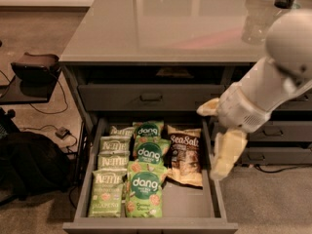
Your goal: Pick green jalapeno chip bag from middle drawer and place on counter
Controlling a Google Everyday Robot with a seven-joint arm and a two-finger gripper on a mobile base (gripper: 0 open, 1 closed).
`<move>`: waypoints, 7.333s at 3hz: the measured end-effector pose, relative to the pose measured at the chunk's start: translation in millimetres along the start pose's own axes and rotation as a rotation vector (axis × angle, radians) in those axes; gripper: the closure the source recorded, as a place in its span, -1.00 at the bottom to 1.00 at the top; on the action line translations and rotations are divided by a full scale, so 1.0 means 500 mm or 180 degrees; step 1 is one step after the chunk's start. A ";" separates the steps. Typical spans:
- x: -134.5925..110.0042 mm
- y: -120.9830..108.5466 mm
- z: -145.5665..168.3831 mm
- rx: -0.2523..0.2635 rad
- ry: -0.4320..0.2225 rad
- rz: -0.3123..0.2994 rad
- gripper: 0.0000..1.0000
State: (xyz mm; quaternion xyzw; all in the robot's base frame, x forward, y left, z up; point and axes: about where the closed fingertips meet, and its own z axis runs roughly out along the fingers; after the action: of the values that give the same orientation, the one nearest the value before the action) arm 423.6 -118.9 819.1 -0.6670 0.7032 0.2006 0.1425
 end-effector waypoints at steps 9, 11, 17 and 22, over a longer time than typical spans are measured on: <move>-0.226 -0.129 0.677 -0.0089 -0.0920 -0.0376 -1.00; -0.282 -0.169 0.816 -0.0033 -0.0949 -0.0475 -1.00; -0.207 -0.214 1.062 -0.0089 -0.0885 -0.0196 -1.00; -0.161 -0.196 1.058 -0.0050 -0.0873 -0.0127 0.31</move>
Offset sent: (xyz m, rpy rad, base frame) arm 0.0592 0.1064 -0.1418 0.2785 -0.1377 -0.0153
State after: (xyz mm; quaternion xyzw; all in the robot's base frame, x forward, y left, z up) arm 491.0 199.1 382.9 -0.6483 0.6621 0.2925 0.2360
